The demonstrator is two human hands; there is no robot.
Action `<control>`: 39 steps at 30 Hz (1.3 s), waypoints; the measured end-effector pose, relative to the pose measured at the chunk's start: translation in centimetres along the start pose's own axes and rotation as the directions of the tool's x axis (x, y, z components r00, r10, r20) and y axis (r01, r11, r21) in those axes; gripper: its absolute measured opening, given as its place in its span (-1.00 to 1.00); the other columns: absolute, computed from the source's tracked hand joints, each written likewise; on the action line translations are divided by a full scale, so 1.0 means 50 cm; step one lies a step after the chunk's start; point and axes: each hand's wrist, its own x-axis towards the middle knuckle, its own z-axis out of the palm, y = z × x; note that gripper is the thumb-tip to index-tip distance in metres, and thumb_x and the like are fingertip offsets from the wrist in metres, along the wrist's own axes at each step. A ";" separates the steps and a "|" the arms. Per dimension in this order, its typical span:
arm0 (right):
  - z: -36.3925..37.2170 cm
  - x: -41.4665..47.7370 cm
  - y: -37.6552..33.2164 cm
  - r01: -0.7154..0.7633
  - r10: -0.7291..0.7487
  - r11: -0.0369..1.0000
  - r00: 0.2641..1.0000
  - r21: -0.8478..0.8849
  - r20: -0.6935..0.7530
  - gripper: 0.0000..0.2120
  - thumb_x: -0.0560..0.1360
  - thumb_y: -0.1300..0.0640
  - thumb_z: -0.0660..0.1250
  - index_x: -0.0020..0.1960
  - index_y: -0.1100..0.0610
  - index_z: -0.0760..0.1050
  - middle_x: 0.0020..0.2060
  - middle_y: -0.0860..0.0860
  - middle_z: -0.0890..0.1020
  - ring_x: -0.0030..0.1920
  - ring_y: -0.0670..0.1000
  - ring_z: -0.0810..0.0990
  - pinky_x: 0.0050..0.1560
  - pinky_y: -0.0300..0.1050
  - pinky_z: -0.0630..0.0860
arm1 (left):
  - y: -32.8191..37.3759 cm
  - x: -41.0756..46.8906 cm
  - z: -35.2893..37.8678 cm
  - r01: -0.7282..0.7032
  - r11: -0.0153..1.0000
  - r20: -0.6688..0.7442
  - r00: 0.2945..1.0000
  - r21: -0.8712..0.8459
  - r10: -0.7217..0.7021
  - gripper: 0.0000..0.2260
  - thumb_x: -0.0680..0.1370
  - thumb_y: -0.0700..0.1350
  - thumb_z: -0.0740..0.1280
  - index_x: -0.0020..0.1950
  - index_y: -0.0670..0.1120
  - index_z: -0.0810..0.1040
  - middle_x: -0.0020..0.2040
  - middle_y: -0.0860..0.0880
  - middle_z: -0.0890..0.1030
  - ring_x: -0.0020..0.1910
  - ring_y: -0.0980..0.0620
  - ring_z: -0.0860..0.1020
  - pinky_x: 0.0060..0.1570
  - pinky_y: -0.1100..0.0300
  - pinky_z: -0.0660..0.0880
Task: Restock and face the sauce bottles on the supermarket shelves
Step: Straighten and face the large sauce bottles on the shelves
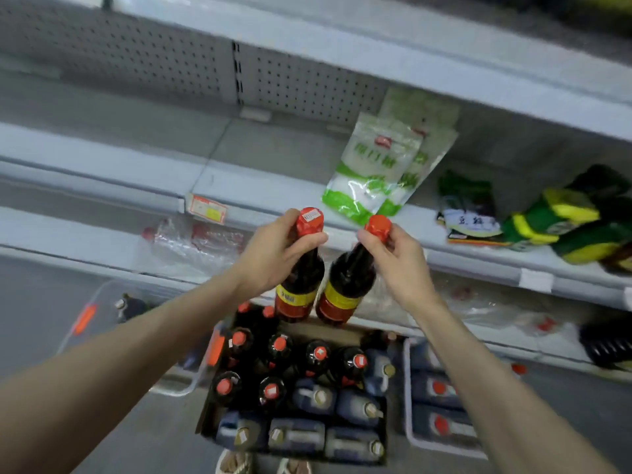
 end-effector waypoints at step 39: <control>-0.269 -0.025 -1.408 0.936 -0.826 0.352 0.320 0.019 -0.464 -0.38 0.42 -0.43 0.09 -0.21 0.16 0.40 -0.39 0.18 0.50 -0.33 0.24 0.53 -0.18 0.15 0.54 | 1.173 0.030 -0.736 -0.837 0.475 -0.564 0.261 0.272 0.783 -0.44 0.40 0.48 0.07 -0.10 -0.02 0.41 -0.31 -0.07 0.52 -0.32 -0.13 0.53 -0.25 0.05 0.49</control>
